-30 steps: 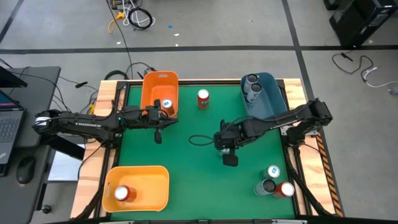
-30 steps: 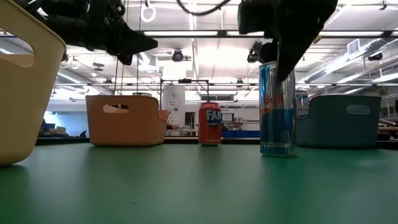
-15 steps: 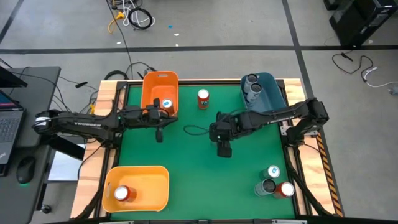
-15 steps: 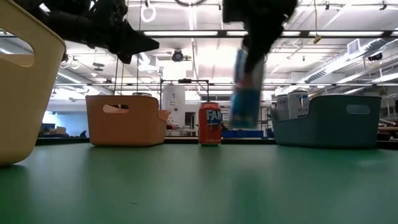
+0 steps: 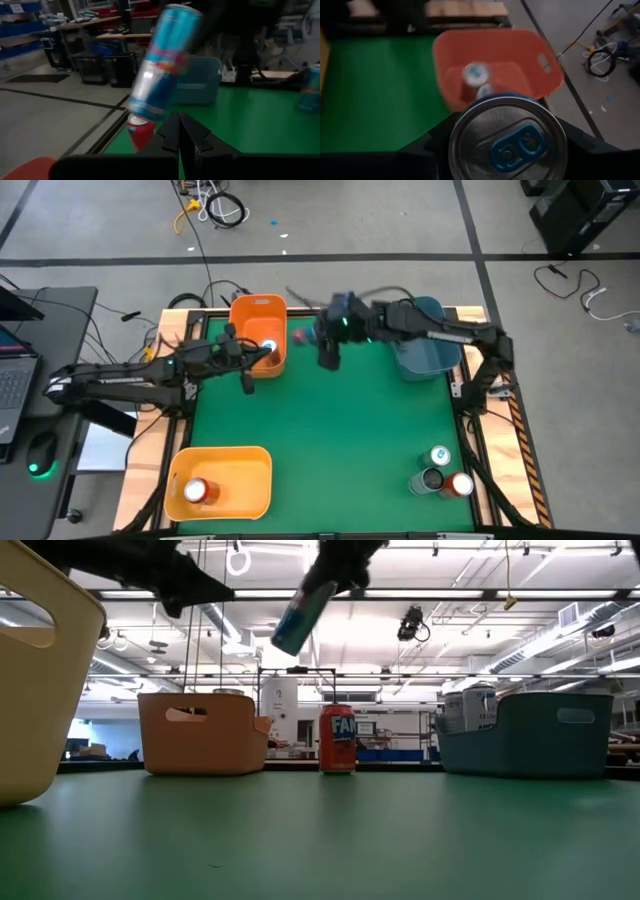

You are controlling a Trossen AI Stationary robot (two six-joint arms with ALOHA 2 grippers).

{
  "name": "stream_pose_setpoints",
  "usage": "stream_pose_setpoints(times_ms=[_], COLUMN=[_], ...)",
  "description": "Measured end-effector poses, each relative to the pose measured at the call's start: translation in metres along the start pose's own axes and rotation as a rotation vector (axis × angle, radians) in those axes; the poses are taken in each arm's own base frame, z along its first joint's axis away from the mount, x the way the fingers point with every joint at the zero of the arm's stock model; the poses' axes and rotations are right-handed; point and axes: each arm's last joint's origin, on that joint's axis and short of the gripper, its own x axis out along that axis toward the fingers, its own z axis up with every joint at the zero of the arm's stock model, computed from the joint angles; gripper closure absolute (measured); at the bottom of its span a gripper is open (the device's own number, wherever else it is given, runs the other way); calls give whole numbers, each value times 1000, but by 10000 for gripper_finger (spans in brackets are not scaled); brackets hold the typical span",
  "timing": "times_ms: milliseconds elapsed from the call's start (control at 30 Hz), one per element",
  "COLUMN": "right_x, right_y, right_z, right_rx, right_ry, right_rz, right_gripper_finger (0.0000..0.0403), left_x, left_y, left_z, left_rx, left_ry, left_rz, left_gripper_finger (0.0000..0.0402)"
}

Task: Sort soda cans
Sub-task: Put the left blue soda can into the orange bin

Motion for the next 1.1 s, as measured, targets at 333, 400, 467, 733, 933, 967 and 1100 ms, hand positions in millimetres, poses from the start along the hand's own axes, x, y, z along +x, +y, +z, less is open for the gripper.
stream_pose_setpoints(times_ms=[333,400,467,733,933,967,1100], right_x=[68,84,98,138,157,157,158], right_y=[-49,-55,-60,-71,-66,-66,-66], right_z=[34,27,19,0,-10,-10,-8], right_rx=[16,20,26,54,57,56,57], right_ry=[49,52,78,105,143,142,120], right_rz=[35,30,45,73,110,110,106], right_gripper_finger=[180,180,180,180,180,180,180], left_x=[-14,-14,-14,-14,-12,-12,-12], left_y=[11,12,12,13,12,12,12], left_z=[-3,-4,-5,-5,-9,-10,-13], left_rx=[-28,-27,-26,-22,-12,-9,-1], left_ry=[53,62,69,71,109,118,152], left_rz=[114,123,131,132,132,132,135], left_gripper_finger=[401,401,401,401,401,401,401])
